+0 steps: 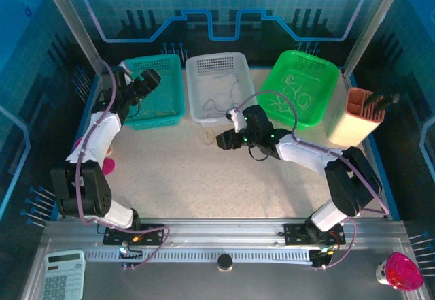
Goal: Untangle the cables
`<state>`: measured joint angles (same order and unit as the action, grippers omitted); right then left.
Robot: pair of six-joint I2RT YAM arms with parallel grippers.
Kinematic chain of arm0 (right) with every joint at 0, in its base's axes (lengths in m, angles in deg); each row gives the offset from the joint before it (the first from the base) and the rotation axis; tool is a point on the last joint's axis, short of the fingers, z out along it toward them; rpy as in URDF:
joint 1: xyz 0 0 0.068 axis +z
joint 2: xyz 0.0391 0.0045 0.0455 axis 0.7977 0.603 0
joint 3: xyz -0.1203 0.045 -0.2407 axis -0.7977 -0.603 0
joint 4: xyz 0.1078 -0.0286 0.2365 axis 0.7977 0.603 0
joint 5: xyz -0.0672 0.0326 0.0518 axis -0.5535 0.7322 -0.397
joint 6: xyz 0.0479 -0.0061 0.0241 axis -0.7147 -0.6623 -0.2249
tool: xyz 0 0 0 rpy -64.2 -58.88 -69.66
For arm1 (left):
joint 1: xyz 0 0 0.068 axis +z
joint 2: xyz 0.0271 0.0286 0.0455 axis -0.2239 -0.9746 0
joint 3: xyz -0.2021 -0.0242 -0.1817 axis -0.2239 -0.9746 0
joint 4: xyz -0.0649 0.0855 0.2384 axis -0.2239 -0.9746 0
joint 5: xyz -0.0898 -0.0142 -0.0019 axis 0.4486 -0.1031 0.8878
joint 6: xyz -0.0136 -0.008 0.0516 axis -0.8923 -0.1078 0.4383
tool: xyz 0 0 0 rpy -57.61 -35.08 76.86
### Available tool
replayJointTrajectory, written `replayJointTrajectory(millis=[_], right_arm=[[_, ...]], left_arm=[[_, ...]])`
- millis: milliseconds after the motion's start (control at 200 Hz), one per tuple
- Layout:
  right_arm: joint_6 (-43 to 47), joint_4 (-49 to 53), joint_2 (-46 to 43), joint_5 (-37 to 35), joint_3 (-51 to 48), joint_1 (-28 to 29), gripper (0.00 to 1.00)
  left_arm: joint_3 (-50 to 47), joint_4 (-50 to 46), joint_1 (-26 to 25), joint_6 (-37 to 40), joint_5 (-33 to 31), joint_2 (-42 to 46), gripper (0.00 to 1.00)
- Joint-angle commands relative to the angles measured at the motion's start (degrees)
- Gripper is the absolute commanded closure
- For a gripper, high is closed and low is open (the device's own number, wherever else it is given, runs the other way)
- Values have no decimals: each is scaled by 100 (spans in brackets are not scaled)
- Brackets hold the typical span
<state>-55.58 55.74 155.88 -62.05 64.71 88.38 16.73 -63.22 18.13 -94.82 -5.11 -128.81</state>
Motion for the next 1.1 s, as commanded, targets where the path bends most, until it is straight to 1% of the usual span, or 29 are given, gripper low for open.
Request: replayJointTrajectory(millis=[0,50,270,410,500,605,785,1096], right_arm=[[282,314,262,-284,327,167,44],[340,407,373,-375,445,221,44],[293,634,957,-924,816,399,44],[136,561,1278,-1213,878,416,44],[29,514,1468,-1428,931,409,45],[-103,372,1648,-1508,999,389,47],[-357,172,1940,-1655,1169,376,51],[-776,-185,2321,-2001,1361,321,54]], left_arm=[[-28,-54,38,83,227,542,8],[-188,-38,-4,-6,256,744,5],[-1193,186,-445,-413,132,1717,1],[-1835,220,-745,-624,6,2210,1],[-2171,232,-858,-787,-40,2505,1],[-2442,207,-962,-878,-116,2807,1],[-2615,116,-1063,-914,-159,3033,1],[-2743,163,-1248,-985,-269,3019,1]])
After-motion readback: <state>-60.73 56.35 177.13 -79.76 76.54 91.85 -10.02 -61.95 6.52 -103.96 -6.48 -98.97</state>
